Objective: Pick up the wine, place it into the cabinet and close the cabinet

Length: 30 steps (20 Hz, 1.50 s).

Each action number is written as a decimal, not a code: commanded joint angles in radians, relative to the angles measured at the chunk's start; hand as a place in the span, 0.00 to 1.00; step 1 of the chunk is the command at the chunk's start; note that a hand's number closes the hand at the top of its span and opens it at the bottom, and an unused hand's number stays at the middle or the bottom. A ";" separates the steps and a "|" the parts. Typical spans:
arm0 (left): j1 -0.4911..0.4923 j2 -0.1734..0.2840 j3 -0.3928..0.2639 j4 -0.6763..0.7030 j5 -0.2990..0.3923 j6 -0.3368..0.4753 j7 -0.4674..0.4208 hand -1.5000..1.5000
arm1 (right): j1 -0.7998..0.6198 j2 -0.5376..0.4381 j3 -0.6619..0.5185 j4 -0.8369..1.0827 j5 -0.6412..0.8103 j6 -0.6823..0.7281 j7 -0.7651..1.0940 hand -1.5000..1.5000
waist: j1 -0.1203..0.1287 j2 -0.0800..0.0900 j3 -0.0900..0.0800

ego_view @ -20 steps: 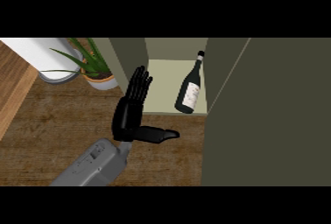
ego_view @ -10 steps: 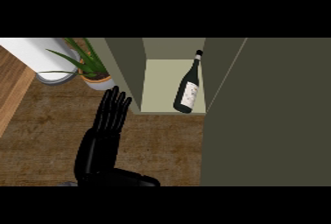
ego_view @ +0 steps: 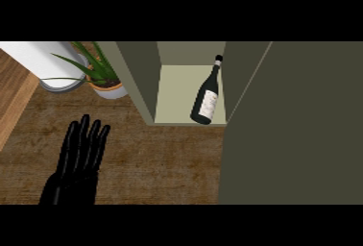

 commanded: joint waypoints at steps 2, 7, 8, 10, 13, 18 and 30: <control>0.155 0.101 0.085 -0.121 0.010 -0.028 -0.031 0.00 | 0.107 -0.045 0.046 -0.066 -0.150 0.065 0.077 1.00 | -0.004 -0.001 0.000; 0.336 0.149 0.210 -0.165 0.088 -0.145 -0.117 0.00 | 0.112 0.038 0.256 -0.105 -0.051 0.011 0.123 1.00 | 0.003 -0.002 -0.001; 0.358 0.167 0.233 -0.187 0.104 -0.157 -0.113 0.00 | 0.073 0.055 0.301 -0.163 -0.053 -0.037 0.189 1.00 | 0.008 -0.003 -0.002; 0.383 0.195 0.327 -0.177 0.166 -0.236 -0.115 0.00 | 0.025 0.105 0.373 -0.138 0.015 -0.092 0.219 1.00 | 0.007 -0.002 -0.002; 0.491 0.240 0.420 -0.220 0.216 -0.321 -0.125 0.00 | 0.040 0.143 0.475 -0.099 0.125 -0.115 0.197 1.00 | 0.006 -0.004 -0.002; 0.616 0.244 0.532 -0.182 0.242 -0.435 -0.186 0.00 | -0.138 0.180 0.621 -0.041 0.274 -0.272 0.246 1.00 | 0.016 -0.005 -0.003; 0.671 0.259 0.717 -0.148 0.340 -0.649 -0.112 0.00 | -0.666 0.181 0.679 0.355 0.321 -0.679 0.232 1.00 | 0.017 0.003 -0.001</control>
